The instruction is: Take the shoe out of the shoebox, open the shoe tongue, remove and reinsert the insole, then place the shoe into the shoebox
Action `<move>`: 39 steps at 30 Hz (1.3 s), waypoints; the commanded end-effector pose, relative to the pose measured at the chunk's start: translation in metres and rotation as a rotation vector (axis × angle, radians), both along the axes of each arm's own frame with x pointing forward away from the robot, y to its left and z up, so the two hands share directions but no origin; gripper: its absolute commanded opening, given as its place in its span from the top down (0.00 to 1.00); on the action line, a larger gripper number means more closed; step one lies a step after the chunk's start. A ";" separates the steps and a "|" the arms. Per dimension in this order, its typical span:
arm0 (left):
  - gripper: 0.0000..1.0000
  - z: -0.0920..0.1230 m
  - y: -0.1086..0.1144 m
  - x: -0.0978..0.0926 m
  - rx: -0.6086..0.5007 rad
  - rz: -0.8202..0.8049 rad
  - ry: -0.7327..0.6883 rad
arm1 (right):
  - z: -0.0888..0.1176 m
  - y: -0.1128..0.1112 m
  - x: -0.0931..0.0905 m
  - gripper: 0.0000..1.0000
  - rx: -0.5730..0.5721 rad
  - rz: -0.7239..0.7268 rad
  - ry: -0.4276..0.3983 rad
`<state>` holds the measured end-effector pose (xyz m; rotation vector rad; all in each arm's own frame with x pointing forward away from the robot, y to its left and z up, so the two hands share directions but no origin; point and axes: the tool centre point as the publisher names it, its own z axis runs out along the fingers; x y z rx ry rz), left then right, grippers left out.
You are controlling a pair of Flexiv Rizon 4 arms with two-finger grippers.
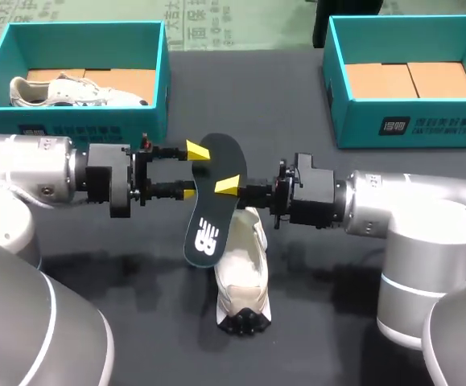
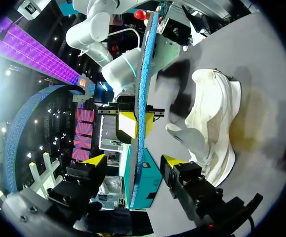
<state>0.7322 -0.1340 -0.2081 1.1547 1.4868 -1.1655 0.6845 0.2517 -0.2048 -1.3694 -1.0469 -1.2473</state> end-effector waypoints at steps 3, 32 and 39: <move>0.51 -0.003 -0.006 0.001 0.008 0.003 0.004 | 0.001 -0.001 0.003 1.00 -0.036 0.039 0.001; 0.79 -0.011 -0.021 0.002 0.035 0.007 0.003 | -0.001 -0.001 0.002 1.00 -0.039 0.085 -0.003; 0.80 -0.011 -0.021 0.002 0.034 0.003 0.001 | -0.001 -0.002 0.001 1.00 -0.039 0.084 -0.001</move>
